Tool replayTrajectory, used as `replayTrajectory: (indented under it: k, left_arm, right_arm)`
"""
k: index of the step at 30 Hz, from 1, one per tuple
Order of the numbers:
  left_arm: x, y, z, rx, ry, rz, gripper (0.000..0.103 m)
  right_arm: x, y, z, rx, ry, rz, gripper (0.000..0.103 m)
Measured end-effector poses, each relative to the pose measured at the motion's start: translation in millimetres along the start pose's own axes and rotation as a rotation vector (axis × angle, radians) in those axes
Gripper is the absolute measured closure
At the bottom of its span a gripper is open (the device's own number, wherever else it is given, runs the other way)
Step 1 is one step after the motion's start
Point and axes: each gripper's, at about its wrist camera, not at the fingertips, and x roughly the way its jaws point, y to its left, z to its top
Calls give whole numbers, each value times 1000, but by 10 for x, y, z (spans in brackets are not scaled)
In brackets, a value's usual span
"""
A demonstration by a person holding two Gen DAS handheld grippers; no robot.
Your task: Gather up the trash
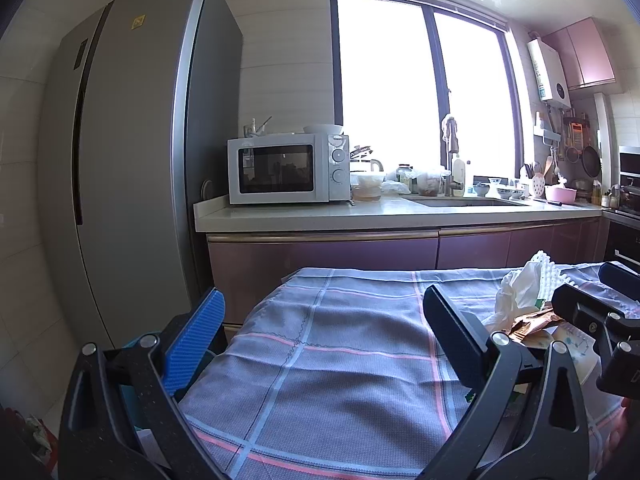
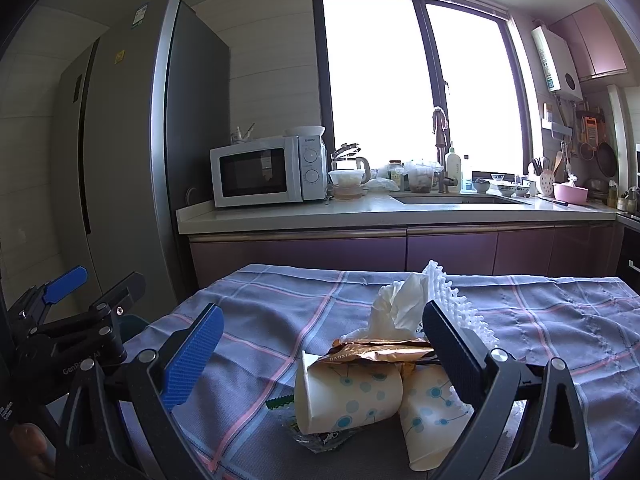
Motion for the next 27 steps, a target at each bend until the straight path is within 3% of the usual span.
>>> replayTrajectory:
  k: [27]
  left_arm:
    - [6,-27,-37,-2,7,-6,5]
  right_arm:
    - [2,-8,-24,4,2,8,7]
